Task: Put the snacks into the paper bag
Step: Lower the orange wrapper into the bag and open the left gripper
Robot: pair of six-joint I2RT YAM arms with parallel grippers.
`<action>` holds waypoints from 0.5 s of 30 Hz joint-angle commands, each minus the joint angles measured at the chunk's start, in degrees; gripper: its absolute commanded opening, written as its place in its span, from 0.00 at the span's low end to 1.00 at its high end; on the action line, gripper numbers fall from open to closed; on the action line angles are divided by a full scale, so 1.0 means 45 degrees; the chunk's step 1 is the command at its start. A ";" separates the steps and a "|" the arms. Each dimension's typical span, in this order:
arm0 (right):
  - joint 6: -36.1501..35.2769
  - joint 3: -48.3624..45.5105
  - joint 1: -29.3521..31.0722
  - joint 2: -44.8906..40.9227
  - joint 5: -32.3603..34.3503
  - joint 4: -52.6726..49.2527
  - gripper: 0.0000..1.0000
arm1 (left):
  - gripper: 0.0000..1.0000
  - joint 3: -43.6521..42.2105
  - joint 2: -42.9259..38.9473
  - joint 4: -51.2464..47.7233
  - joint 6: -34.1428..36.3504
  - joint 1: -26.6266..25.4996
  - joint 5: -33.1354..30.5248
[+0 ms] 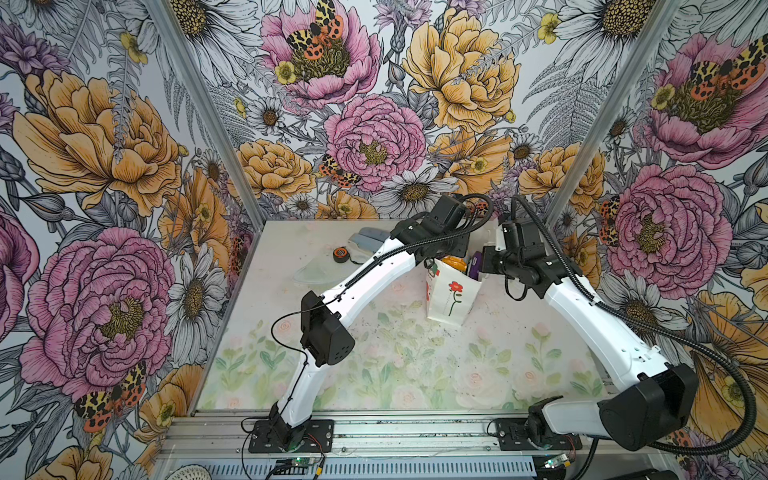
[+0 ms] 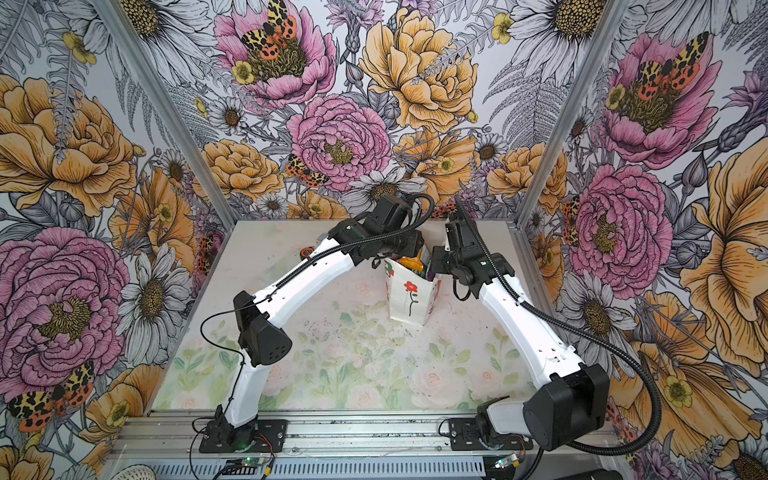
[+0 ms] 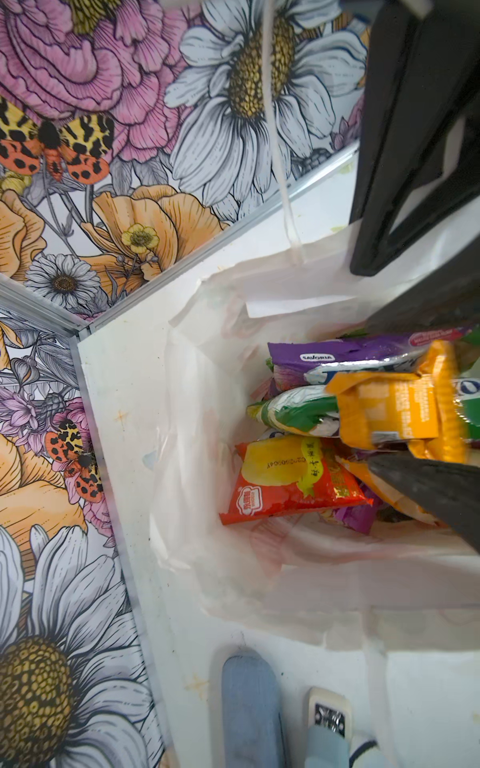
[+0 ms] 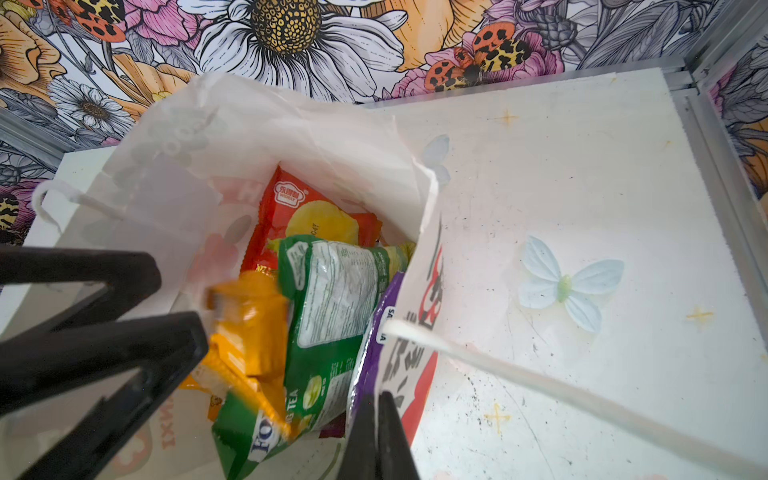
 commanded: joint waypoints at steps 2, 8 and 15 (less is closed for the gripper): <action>-0.0039 -0.0107 0.0050 -0.0212 -0.0409 -0.0710 0.00 | 0.64 0.0467 -0.0453 -0.0143 0.0321 -0.0027 -0.0449; -0.0067 -0.0073 0.0061 -0.0175 -0.0432 -0.0739 0.00 | 0.74 -0.0101 -0.1391 -0.0143 0.0563 -0.0052 -0.1262; -0.0101 -0.0036 0.0054 -0.0201 -0.0459 -0.0739 0.00 | 0.81 -0.0991 -0.2518 -0.0563 -0.0126 0.0507 -0.2358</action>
